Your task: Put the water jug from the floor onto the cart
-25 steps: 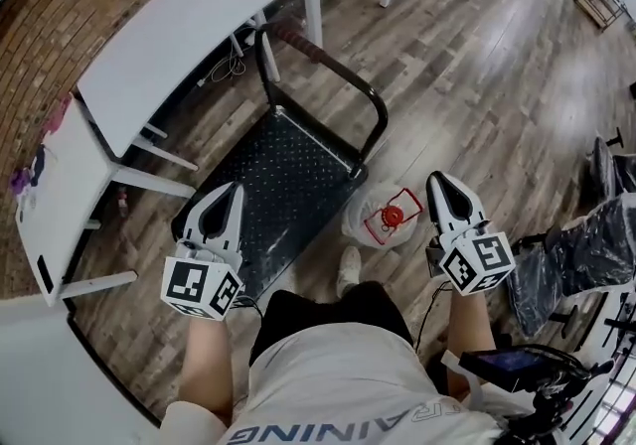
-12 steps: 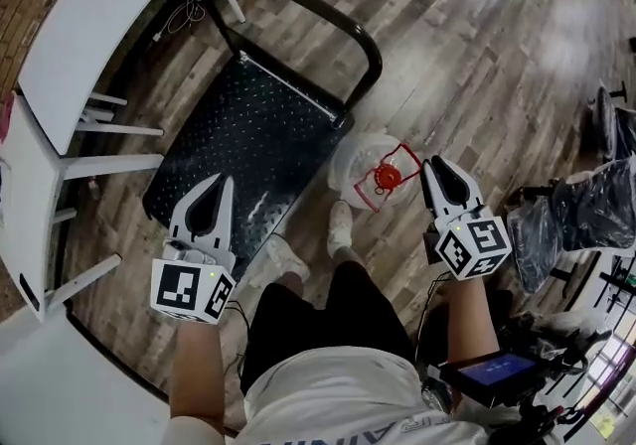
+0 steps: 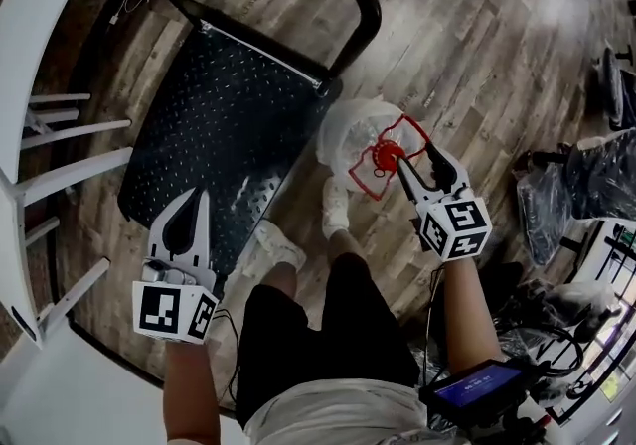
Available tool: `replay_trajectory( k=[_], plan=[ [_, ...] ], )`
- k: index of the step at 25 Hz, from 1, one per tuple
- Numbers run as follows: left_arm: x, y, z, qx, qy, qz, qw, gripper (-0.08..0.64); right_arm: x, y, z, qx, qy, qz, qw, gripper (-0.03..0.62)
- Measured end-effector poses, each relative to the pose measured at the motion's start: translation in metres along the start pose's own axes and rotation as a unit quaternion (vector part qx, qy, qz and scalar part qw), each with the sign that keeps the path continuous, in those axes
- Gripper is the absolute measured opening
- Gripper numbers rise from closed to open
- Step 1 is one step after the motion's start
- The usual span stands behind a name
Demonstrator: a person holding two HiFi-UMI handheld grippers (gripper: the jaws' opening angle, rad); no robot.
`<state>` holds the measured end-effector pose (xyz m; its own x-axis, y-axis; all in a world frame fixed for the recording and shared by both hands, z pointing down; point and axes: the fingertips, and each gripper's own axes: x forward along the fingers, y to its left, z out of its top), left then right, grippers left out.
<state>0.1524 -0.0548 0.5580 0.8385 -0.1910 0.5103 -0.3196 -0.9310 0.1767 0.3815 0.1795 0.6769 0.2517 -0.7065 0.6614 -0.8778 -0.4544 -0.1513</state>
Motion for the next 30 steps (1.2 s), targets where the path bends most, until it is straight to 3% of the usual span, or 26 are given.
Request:
replay_trajectory(
  k=[5, 14, 20, 30],
  plan=[
    [0.01, 0.005, -0.026, -0.006, 0.021, 0.002, 0.9998, 0.0, 0.041, -0.013, -0.058, -0.029, 0.05, -0.017, 0.998, 0.307],
    [0.012, 0.02, -0.066, -0.02, 0.054, 0.026, 0.998, 0.0, 0.086, -0.024, -0.121, -0.043, 0.095, -0.041, 0.994, 0.338],
    [0.011, 0.016, -0.068, -0.02, 0.062, 0.026, 0.9975, 0.0, 0.101, -0.021, -0.137, -0.049, 0.109, -0.037, 0.992, 0.339],
    [0.004, 0.023, -0.076, -0.032, 0.059, 0.03, 0.9972, 0.0, 0.099, -0.024, -0.135, -0.059, 0.087, -0.07, 0.992, 0.316]
  ],
)
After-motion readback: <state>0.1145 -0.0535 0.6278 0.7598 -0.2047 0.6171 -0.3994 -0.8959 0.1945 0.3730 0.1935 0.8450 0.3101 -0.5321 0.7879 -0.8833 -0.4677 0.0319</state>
